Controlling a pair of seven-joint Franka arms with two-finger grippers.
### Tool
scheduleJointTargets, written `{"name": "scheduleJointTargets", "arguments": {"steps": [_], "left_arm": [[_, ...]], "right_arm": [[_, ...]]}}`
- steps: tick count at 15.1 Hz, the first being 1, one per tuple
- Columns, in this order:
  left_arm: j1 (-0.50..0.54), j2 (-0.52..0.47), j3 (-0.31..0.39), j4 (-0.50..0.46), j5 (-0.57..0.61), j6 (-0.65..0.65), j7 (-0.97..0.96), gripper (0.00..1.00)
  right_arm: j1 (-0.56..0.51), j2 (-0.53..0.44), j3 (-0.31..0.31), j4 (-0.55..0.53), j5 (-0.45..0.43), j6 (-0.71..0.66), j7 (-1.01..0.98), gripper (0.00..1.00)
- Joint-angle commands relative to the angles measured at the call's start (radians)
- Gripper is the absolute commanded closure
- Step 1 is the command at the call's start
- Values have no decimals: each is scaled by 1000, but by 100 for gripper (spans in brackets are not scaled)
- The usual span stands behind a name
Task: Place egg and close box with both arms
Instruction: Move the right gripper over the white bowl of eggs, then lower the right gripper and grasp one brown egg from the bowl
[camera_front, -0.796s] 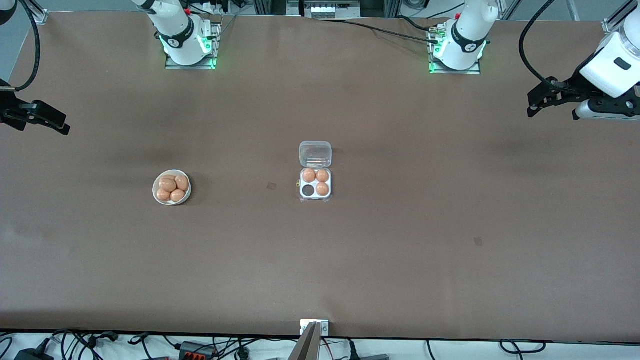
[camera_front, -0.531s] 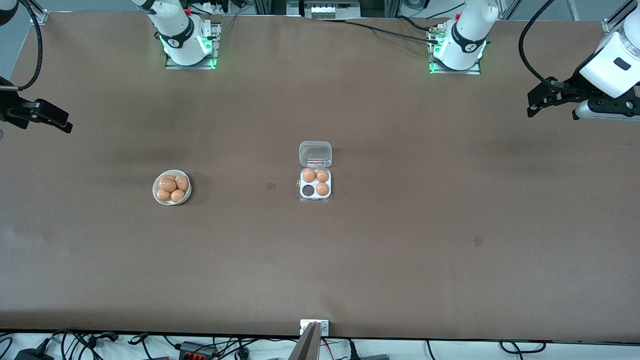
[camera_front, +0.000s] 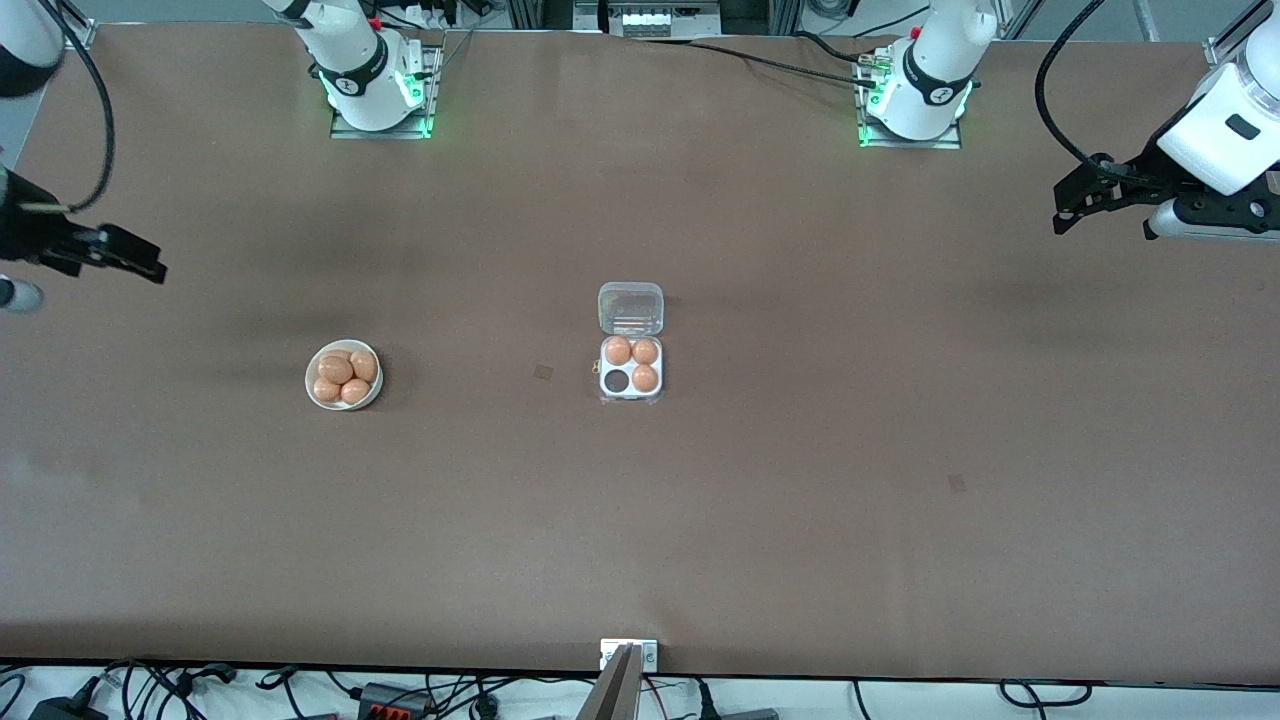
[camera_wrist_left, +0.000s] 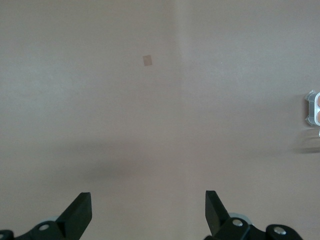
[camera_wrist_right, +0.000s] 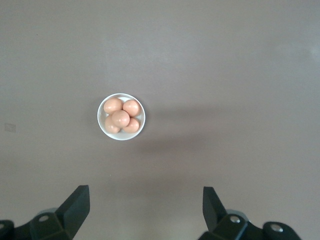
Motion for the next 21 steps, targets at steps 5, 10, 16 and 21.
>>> {"name": "scheduleJointTargets", "arguments": {"steps": [5,10,16,21], "left_arm": [[-3,14,-3,30,15,-21,-2,0],[-3,14,-5,29,15,-21,-1,0],[-3,14,-5,30,15,-33,-1,0],[-3,13,-5,30,15,-35,-1,0]], "right_arm": [[86,247,-1,15,11,110,3,0],[94,398,-1,14,62,173,3,0],[83,479,-3,14,104,203,8,0],[77,493,-3,9,118,199,8,0]]}}
